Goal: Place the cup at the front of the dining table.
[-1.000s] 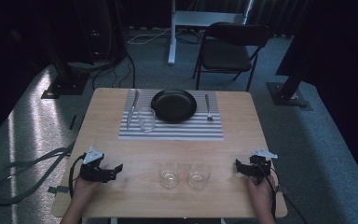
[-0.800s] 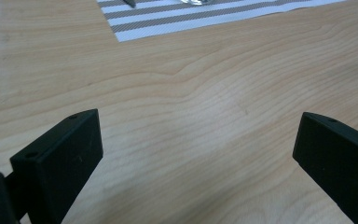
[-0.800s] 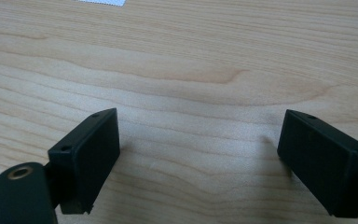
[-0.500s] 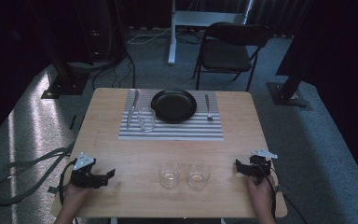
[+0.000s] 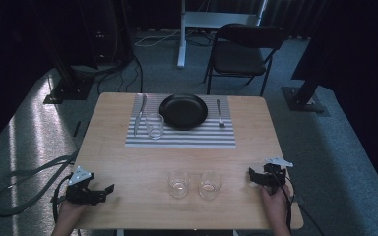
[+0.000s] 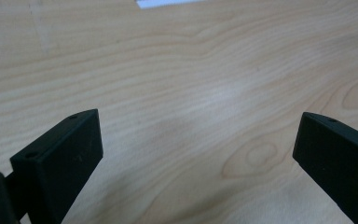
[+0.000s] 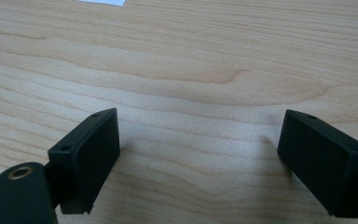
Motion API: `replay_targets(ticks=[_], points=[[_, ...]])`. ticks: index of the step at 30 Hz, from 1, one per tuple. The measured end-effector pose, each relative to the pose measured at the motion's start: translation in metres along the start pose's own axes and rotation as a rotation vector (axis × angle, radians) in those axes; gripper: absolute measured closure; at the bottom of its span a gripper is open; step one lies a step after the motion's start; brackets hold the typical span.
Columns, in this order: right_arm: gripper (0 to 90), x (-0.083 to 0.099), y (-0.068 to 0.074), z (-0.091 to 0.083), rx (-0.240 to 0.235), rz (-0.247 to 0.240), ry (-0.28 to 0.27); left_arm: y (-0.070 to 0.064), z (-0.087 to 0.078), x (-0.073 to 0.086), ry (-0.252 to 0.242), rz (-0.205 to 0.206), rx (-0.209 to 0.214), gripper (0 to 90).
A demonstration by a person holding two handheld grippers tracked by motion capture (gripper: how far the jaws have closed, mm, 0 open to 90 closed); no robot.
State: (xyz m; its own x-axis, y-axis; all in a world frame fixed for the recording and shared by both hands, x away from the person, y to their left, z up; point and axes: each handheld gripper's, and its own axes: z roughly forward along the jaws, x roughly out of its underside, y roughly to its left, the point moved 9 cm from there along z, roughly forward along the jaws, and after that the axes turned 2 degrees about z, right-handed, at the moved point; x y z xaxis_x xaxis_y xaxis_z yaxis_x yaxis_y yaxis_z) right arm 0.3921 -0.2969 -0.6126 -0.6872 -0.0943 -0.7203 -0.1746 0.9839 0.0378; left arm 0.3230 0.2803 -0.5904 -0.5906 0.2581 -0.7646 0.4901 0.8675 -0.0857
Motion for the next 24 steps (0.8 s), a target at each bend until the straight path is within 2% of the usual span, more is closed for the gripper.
replay_targets(ticks=[7,17,24], points=[[12.2,0.0,0.0,0.0,0.0,0.0,0.0,0.004,-0.009,0.008,0.003,-0.016,0.014,1.9],[12.2,0.0,0.0,0.0,0.0,0.0,0.0,0.017,-0.019,0.02,0.018,-0.035,-0.01,1.9],[12.3,0.0,0.0,0.0,0.0,0.0,0.0,0.021,-0.027,0.027,0.021,-0.058,-0.002,1.9]])
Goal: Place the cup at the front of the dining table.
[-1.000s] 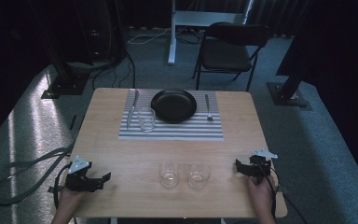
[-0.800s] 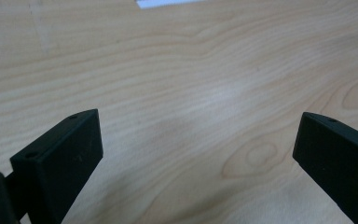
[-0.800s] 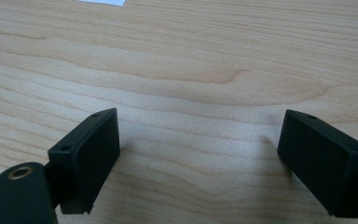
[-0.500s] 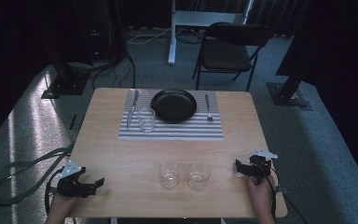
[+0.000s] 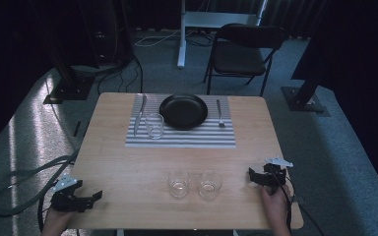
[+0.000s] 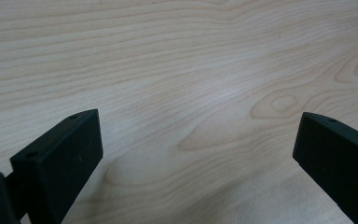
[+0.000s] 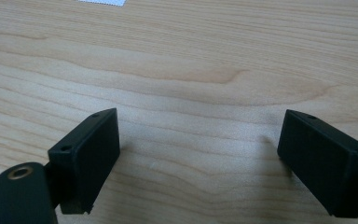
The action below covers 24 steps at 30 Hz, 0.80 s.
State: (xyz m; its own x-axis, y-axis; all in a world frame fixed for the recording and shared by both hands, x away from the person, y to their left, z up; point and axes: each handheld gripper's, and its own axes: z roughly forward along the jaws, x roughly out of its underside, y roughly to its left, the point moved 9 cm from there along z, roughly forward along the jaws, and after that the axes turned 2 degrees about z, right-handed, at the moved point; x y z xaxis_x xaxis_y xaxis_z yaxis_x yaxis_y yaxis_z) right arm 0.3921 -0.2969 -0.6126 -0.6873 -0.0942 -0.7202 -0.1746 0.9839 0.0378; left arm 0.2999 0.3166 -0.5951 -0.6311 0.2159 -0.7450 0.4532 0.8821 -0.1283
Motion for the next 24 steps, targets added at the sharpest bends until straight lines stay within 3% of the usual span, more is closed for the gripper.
replay_targets(ticks=[4,10,14,21,24], points=[[12.2,0.0,0.0,0.0,0.0,0.0,0.0,0.003,-0.005,0.003,-0.004,-0.007,-0.001,1.9],[12.2,0.0,0.0,0.0,0.0,0.0,0.0,0.007,-0.009,0.008,-0.009,-0.012,-0.074,1.9],[12.2,0.0,0.0,0.0,0.0,0.0,0.0,0.009,-0.009,0.012,-0.003,-0.025,-0.091,1.9],[12.2,0.0,0.0,0.0,0.0,0.0,0.0,0.008,-0.006,0.015,0.0,-0.031,-0.061,1.9],[12.2,0.0,0.0,0.0,0.0,0.0,0.0,0.005,-0.003,0.016,0.017,-0.013,-0.054,1.9]])
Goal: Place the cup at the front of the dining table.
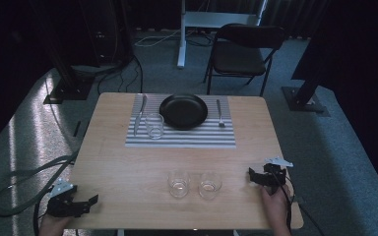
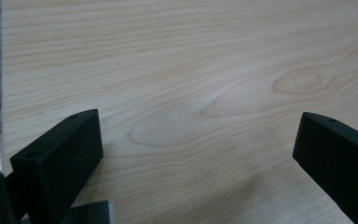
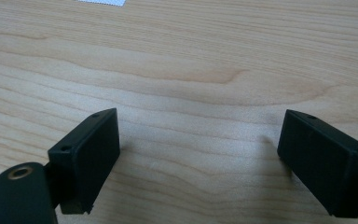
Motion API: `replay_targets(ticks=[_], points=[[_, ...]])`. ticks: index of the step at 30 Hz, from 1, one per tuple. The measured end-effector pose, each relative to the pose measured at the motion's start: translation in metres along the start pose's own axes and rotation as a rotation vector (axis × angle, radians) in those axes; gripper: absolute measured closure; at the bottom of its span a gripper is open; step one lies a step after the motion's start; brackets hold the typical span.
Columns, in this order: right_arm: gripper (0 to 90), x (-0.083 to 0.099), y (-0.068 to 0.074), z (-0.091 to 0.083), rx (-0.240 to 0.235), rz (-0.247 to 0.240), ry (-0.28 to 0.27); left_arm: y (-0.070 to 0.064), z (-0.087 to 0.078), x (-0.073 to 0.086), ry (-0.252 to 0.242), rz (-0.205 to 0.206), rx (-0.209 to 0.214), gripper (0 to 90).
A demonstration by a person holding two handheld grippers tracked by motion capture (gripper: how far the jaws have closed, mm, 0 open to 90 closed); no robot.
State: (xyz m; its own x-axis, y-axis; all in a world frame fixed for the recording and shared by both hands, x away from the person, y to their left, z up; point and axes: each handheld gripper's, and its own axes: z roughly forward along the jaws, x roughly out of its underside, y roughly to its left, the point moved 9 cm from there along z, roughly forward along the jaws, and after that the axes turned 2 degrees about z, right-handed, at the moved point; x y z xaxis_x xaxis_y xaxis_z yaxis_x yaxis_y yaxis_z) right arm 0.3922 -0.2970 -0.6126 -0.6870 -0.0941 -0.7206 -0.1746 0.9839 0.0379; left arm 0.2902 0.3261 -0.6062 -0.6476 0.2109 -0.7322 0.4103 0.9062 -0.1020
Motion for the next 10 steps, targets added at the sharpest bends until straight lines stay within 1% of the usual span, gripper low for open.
replay_targets(ticks=[1,2,3,8,10], points=[[12.2,0.0,0.0,0.0,0.0,0.0,0.0,0.0,0.0,0.0,0.0,0.0,0.0,1.9],[12.2,0.0,0.0,0.0,0.0,0.0,0.0,-0.0021,0.0006,0.0011,0.007,0.016,0.005,1.9],[12.2,0.0,0.0,0.0,0.0,0.0,0.0,-0.0027,0.0007,0.0016,0.009,0.022,0.007,1.9],[12.2,0.0,-0.0001,0.0,0.0,0.0,0.0,-0.003,-0.0011,0.0018,0.0,0.011,0.021,1.9],[12.2,-0.0001,-0.0001,0.0,0.0,-0.001,0.0,-0.0041,-0.0021,0.0013,-0.013,0.009,0.034,1.9]])
